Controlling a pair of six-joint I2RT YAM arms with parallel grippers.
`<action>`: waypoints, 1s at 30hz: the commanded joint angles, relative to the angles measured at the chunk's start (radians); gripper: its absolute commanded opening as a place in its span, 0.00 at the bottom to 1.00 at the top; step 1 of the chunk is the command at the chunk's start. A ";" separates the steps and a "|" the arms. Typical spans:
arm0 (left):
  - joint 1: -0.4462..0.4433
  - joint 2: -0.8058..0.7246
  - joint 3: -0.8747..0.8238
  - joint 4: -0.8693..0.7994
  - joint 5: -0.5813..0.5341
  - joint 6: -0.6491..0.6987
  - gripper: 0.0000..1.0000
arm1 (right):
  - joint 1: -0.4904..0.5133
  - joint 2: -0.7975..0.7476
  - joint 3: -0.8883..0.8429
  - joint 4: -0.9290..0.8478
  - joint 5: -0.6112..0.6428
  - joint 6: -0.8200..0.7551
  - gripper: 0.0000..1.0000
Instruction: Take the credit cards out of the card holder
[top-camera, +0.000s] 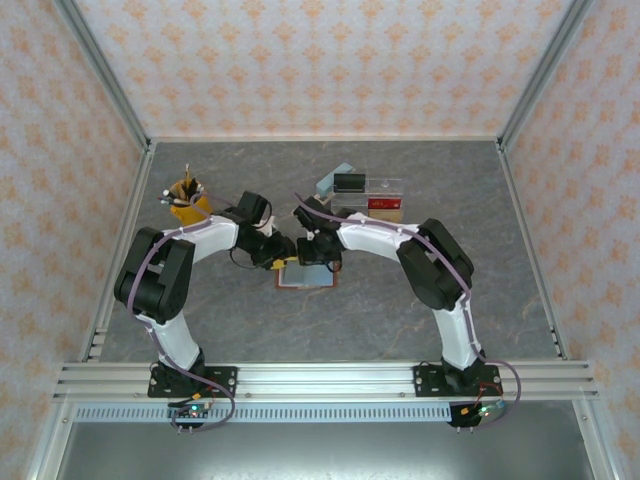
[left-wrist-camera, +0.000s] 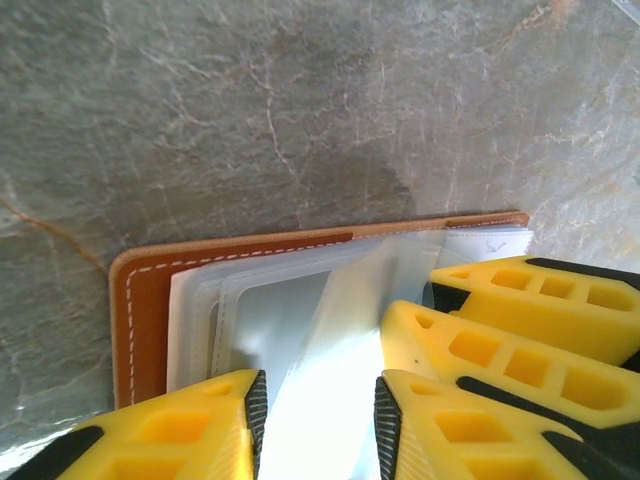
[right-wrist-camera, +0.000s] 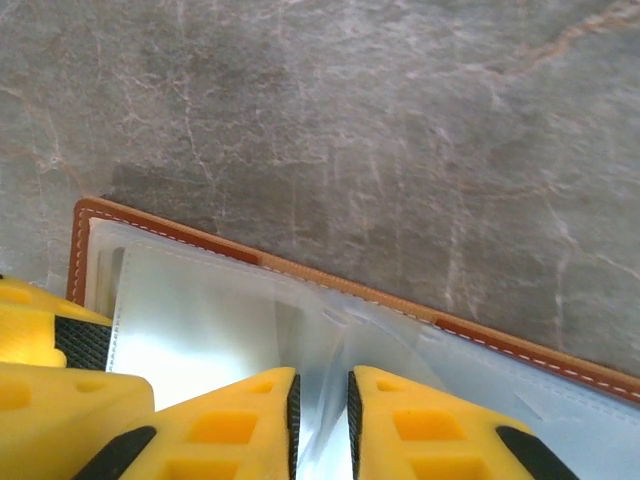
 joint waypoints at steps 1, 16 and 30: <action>-0.002 0.005 -0.008 0.028 0.072 0.013 0.36 | -0.009 -0.092 -0.035 0.041 0.018 0.043 0.23; -0.084 0.000 0.024 0.085 0.169 -0.010 0.38 | -0.029 -0.419 -0.201 0.031 0.492 0.102 0.43; -0.201 0.045 0.093 0.136 0.098 -0.097 0.53 | -0.039 -0.612 -0.324 0.088 0.605 0.065 0.87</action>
